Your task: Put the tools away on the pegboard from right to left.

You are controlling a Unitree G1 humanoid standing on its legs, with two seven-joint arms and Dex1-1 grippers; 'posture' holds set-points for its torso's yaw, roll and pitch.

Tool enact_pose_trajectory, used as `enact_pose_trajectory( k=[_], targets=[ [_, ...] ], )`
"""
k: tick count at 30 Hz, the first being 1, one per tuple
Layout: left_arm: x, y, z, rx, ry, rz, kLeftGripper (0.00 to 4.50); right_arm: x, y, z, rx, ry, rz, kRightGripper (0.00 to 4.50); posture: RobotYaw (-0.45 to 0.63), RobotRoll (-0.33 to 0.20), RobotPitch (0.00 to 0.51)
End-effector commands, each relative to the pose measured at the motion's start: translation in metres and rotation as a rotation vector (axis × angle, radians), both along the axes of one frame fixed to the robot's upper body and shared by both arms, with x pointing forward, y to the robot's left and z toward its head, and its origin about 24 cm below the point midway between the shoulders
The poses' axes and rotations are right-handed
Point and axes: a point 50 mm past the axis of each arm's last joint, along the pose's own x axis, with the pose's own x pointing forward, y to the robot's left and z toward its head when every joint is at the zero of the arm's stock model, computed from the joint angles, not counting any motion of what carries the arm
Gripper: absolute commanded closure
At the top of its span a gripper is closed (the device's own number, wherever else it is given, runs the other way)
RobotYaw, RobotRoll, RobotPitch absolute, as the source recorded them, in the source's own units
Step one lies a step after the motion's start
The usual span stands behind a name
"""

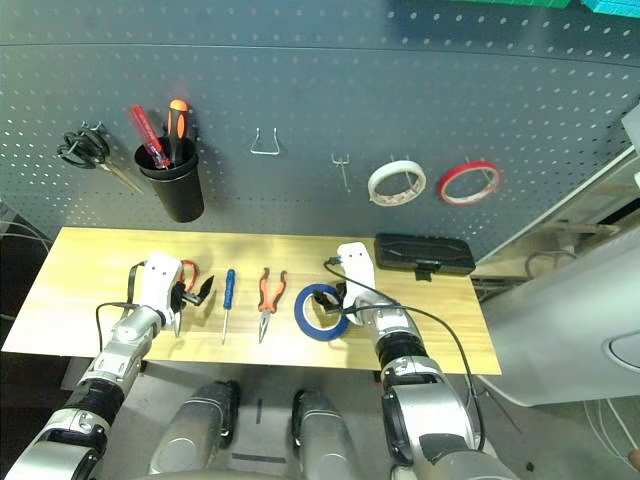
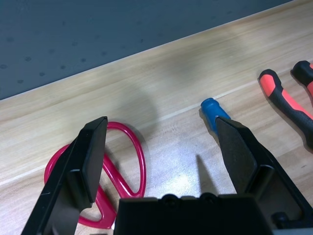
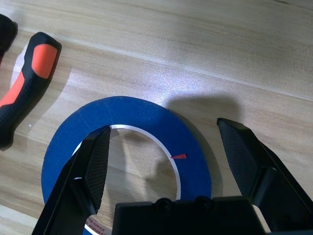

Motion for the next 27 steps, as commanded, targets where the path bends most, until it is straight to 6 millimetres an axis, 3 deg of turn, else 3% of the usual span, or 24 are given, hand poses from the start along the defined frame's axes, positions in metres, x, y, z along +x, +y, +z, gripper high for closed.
enact_pose_trajectory(
  k=[1, 16, 27],
  targets=[
    [-0.006, 0.003, -0.006, 0.016, 0.031, 0.006, 0.03, -0.016, -0.004, -0.018, -0.028, 0.111, -0.006, 0.00, 0.14, 0.000, 0.218],
    [-0.004, 0.002, -0.007, 0.016, 0.032, 0.006, 0.03, -0.034, -0.016, -0.030, -0.153, 0.238, 0.057, 0.00, 0.13, 0.000, 0.217],
    [-0.003, 0.003, -0.006, 0.018, 0.027, 0.012, 0.03, -0.026, -0.016, -0.021, -0.202, 0.199, 0.080, 0.00, 0.12, 0.000, 0.217]
  ],
)
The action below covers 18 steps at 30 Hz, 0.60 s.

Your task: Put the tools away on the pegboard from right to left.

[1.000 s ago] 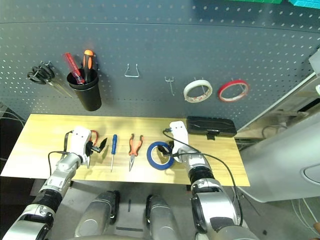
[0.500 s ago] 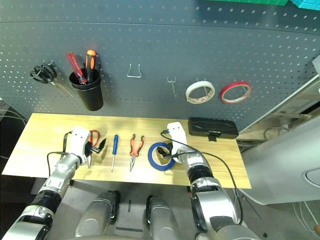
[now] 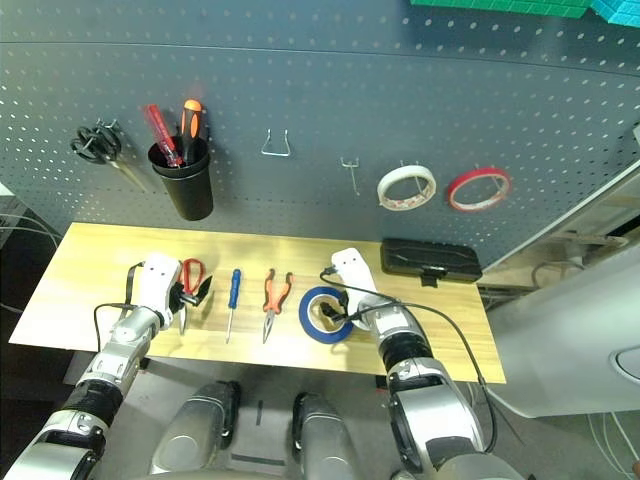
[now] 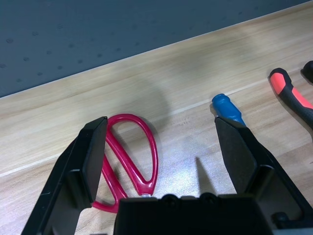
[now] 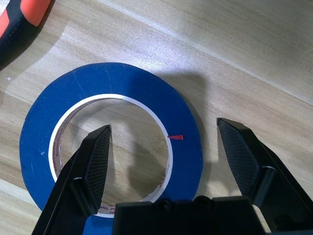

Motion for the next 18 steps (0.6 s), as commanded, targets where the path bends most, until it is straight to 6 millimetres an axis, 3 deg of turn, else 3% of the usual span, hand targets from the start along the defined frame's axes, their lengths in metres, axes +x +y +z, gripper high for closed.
enact_pose_trajectory(
  k=[1, 5, 12, 18],
  targets=[
    [-0.003, 0.002, -0.007, 0.013, 0.033, 0.005, 0.03, -0.017, -0.008, -0.017, -0.038, 0.103, -0.024, 0.00, 0.12, 0.000, 0.217],
    [-0.002, 0.001, -0.006, 0.013, 0.027, 0.005, 0.03, -0.010, -0.008, -0.007, -0.037, 0.064, -0.036, 0.00, 0.12, 0.000, 0.217],
    [-0.002, 0.003, -0.005, 0.016, 0.021, 0.009, 0.03, 0.006, -0.006, 0.027, 0.003, -0.080, -0.054, 0.00, 0.11, 0.000, 0.222],
    [-0.004, 0.004, -0.007, 0.019, 0.026, 0.011, 0.03, -0.001, 0.003, 0.034, 0.022, -0.057, -0.003, 0.00, 0.11, 0.000, 0.221]
  ],
)
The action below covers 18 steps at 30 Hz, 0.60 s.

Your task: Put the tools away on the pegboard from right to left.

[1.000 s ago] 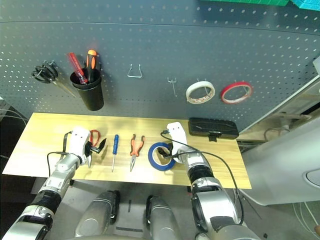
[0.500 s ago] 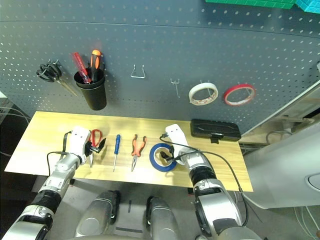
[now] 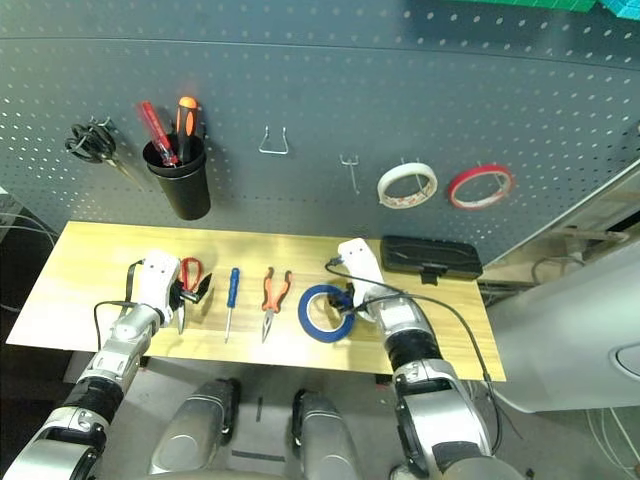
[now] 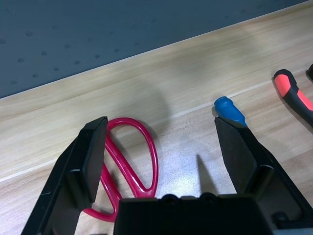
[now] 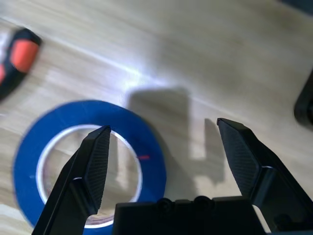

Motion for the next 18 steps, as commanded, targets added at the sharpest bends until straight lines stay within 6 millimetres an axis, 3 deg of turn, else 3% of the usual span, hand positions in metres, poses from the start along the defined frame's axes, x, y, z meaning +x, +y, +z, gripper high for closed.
enact_pose_trajectory(
  k=[1, 5, 18],
  targets=[
    [-0.007, 0.004, -0.009, 0.016, 0.035, 0.006, 0.03, -0.011, 0.004, -0.007, 0.016, 0.063, 0.021, 0.00, 0.11, 0.000, 0.219],
    [-0.007, 0.003, -0.010, 0.015, 0.038, 0.007, 0.03, -0.019, 0.011, -0.015, 0.017, 0.113, 0.015, 0.00, 0.11, 0.000, 0.218],
    [-0.007, 0.004, -0.010, 0.016, 0.036, 0.011, 0.03, -0.027, 0.003, -0.033, -0.071, 0.165, -0.068, 0.00, 0.12, 0.000, 0.221]
  ],
)
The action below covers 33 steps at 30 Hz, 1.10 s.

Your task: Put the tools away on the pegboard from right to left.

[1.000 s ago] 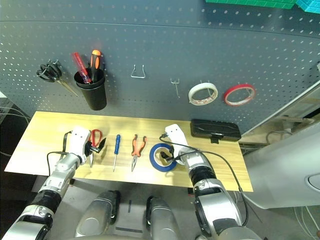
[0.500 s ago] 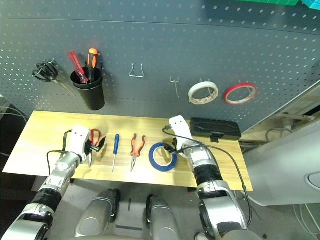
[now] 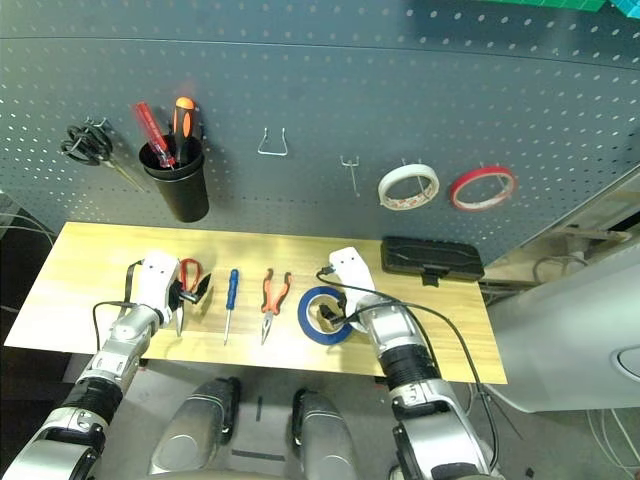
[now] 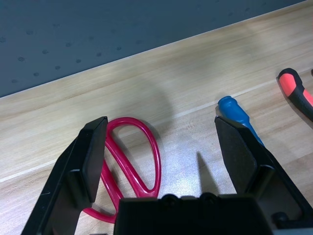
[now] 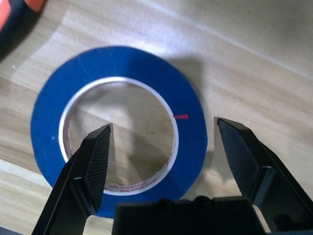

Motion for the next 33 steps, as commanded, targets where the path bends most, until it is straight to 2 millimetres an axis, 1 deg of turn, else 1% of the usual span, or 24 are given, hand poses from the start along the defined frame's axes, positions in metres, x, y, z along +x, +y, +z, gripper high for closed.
enact_pose_trajectory(
  k=[1, 9, 10, 11, 13, 15, 16, 18, 20, 21, 25, 28, 33],
  targets=[
    [-0.007, 0.003, -0.009, 0.013, 0.035, 0.007, 0.03, -0.005, -0.005, -0.009, -0.032, 0.040, -0.030, 0.00, 0.12, 0.000, 0.221],
    [-0.006, 0.002, -0.009, 0.009, 0.029, 0.008, 0.03, -0.006, -0.008, -0.013, -0.035, 0.064, -0.069, 0.00, 0.12, 0.000, 0.218],
    [-0.006, 0.002, -0.009, 0.009, 0.028, 0.008, 0.00, -0.006, -0.008, -0.014, -0.030, 0.068, -0.075, 0.39, 0.12, 0.000, 0.216],
    [-0.006, 0.001, -0.009, 0.008, 0.028, 0.007, 0.00, -0.006, -0.008, -0.014, -0.027, 0.070, -0.078, 0.62, 0.12, 0.000, 0.216],
    [-0.005, 0.001, -0.008, 0.009, 0.027, 0.007, 0.00, -0.005, -0.007, -0.013, -0.025, 0.071, -0.080, 1.27, 0.12, 0.000, 0.213],
    [-0.004, 0.002, -0.008, 0.010, 0.024, 0.007, 0.00, -0.004, -0.007, -0.013, -0.024, 0.069, -0.080, 1.97, 0.12, 0.000, 0.210],
    [-0.004, 0.002, -0.008, 0.010, 0.024, 0.007, 0.00, -0.003, -0.007, -0.012, -0.023, 0.068, -0.081, 2.39, 0.12, 0.000, 0.209],
    [-0.002, 0.002, -0.007, 0.011, 0.020, 0.008, 0.00, -0.002, -0.007, -0.010, -0.025, 0.054, -0.086, 2.97, 0.12, 0.000, 0.206],
    [-0.001, 0.002, -0.006, 0.011, 0.017, 0.008, 0.00, 0.000, -0.008, -0.008, -0.029, 0.034, -0.091, 3.68, 0.12, 0.000, 0.202],
    [-0.001, 0.002, -0.006, 0.011, 0.016, 0.008, 0.00, 0.001, -0.008, -0.007, -0.030, 0.024, -0.091, 3.79, 0.12, 0.000, 0.201],
    [0.001, 0.002, -0.005, 0.011, 0.008, 0.007, 0.00, 0.005, -0.009, 0.001, -0.027, -0.030, -0.095, 3.79, 0.11, 0.000, 0.199],
    [0.001, 0.002, -0.003, 0.005, -0.009, 0.000, 0.00, 0.010, -0.011, 0.013, -0.024, -0.120, -0.078, 3.79, 0.11, 0.000, 0.198],
    [0.002, -0.001, 0.002, -0.007, -0.047, -0.015, 0.00, 0.013, -0.013, 0.029, -0.033, -0.219, -0.028, 3.79, 0.10, 0.000, 0.198]
  ],
)
